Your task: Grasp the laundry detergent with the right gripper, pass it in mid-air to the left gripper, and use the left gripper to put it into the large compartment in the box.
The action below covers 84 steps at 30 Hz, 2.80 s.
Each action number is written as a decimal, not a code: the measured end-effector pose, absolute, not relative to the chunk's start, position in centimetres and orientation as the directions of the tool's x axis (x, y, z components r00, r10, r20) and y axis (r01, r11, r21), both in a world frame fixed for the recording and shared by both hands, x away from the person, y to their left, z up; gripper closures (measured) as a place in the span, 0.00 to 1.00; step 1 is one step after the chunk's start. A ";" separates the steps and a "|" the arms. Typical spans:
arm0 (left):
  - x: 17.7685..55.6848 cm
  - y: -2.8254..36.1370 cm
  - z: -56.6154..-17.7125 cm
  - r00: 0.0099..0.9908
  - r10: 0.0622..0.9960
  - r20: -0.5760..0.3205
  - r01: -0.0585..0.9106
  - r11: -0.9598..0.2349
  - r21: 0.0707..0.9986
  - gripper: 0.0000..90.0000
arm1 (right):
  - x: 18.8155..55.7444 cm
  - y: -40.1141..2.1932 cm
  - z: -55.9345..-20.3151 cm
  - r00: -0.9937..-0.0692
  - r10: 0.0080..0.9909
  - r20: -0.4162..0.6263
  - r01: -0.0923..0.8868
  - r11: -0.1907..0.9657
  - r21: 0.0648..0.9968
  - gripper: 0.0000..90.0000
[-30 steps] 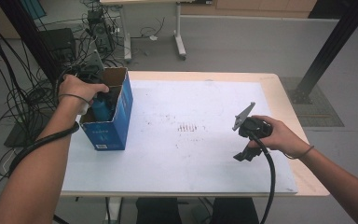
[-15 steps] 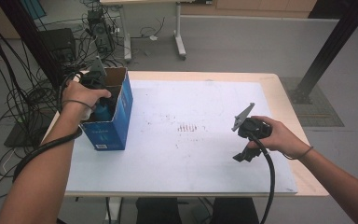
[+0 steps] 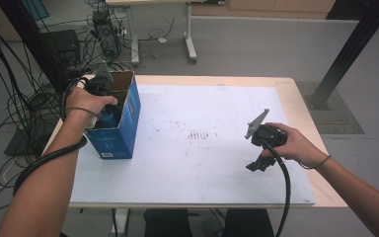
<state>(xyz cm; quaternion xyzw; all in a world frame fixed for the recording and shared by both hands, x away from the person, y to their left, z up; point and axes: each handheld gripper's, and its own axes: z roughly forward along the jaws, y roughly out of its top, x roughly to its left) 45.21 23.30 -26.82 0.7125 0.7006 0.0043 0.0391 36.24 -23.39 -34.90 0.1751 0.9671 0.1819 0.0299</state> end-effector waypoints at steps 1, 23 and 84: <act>45.2 23.3 -26.8 0.021 0.999 -0.049 0.998 -0.018 0.061 0.42 | 36.3 -23.4 -34.9 -0.936 0.351 0.005 0.329 0.872 0.363 0.05; 45.3 23.2 -26.8 0.021 0.999 -0.045 0.998 -0.019 0.053 0.42 | 36.4 -23.5 -35.3 -0.936 0.352 0.014 0.332 0.870 0.365 0.05; 45.2 23.2 -26.8 0.006 0.998 -0.059 0.999 -0.003 0.051 0.39 | 36.4 -23.2 -35.2 -0.937 0.347 0.020 0.329 0.866 0.375 0.05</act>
